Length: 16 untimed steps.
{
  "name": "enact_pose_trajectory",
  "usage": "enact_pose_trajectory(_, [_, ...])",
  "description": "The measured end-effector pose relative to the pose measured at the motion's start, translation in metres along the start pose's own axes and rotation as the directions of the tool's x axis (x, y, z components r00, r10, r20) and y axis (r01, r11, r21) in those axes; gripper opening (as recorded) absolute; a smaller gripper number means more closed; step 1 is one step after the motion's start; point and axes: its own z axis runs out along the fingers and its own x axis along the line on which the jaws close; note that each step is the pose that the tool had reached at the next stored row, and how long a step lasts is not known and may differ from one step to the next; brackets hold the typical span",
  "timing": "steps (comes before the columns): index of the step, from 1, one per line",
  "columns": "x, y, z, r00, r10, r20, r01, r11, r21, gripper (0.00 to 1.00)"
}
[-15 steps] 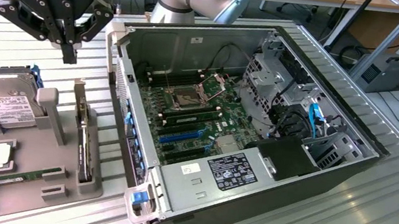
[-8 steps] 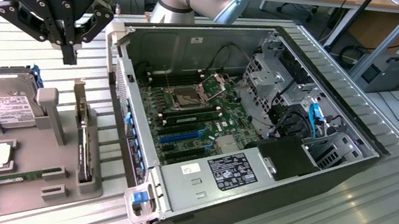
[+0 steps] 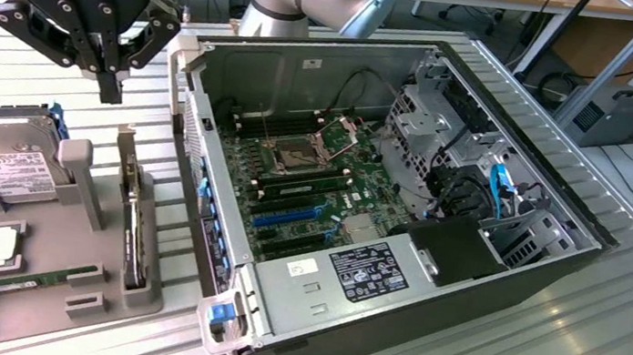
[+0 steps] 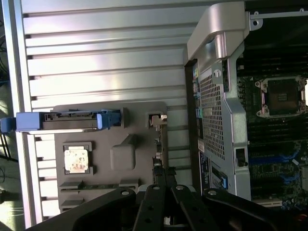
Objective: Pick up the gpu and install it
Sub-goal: 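Reach for the gpu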
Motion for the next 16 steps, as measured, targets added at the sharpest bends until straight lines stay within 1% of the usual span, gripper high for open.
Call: enact_pose_trajectory(16, [-0.0003, -0.0038, -0.0001, 1.0, 0.0, 0.0, 0.0, 1.0, 0.0, 0.11])
